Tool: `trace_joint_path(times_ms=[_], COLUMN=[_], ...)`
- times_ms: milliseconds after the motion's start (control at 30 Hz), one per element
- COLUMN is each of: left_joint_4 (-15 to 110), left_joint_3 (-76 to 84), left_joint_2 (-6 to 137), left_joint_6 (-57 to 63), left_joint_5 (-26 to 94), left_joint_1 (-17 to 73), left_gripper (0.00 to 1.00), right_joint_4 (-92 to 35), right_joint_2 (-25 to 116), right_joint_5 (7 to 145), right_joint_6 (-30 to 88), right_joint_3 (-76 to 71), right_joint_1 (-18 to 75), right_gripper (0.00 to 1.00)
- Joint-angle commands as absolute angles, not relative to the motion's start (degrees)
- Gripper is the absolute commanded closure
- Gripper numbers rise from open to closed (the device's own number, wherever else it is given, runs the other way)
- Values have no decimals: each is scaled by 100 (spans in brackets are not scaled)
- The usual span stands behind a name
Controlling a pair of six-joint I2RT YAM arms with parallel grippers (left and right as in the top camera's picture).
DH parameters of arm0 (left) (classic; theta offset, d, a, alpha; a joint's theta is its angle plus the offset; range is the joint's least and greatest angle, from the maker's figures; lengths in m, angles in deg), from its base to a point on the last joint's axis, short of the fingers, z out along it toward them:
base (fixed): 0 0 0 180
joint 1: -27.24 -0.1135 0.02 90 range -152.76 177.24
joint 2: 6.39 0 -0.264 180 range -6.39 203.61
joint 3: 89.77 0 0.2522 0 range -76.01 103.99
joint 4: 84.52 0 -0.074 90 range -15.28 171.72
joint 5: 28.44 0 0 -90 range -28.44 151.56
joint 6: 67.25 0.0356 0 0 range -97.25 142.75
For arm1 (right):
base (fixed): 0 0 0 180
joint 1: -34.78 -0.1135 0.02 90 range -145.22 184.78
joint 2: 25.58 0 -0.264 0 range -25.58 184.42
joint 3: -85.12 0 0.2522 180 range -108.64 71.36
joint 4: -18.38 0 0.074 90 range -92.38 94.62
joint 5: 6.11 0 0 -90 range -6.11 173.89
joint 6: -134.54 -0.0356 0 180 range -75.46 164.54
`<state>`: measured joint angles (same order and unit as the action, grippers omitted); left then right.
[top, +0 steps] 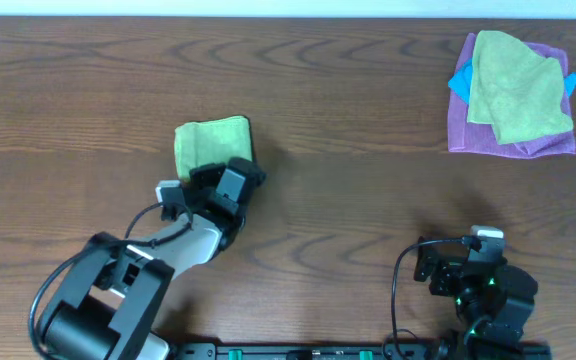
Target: Fold the cloth
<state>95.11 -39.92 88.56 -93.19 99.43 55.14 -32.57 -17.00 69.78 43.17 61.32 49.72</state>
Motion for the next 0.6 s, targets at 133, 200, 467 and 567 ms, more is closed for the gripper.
trace_joint_path(times_ms=[133,200,467,567], left_joint_4=[9500,9496,8272,8197], left_joint_3=[-2916,-2554,-1310,-1279], left_joint_2=[8564,8564,8564,8564], left_joint_6=[-9332,-8790,-7467,-7472], left_joint_5=[10157,9943,8911,8865], left_joint_1=[4795,4532,3761,3689], left_gripper=[94,94,94,94], right_joint_4=[-3285,-3285,-3285,-3285], right_joint_2=[-1711,-1711,-1711,-1711], right_joint_5=[6976,6976,6976,6976], right_joint_6=[4267,4267,4267,4267], right_joint_3=[6204,6204,6204,6204], right_joint_1=[5013,5013,5013,5013], right_gripper=[1,1,1,1])
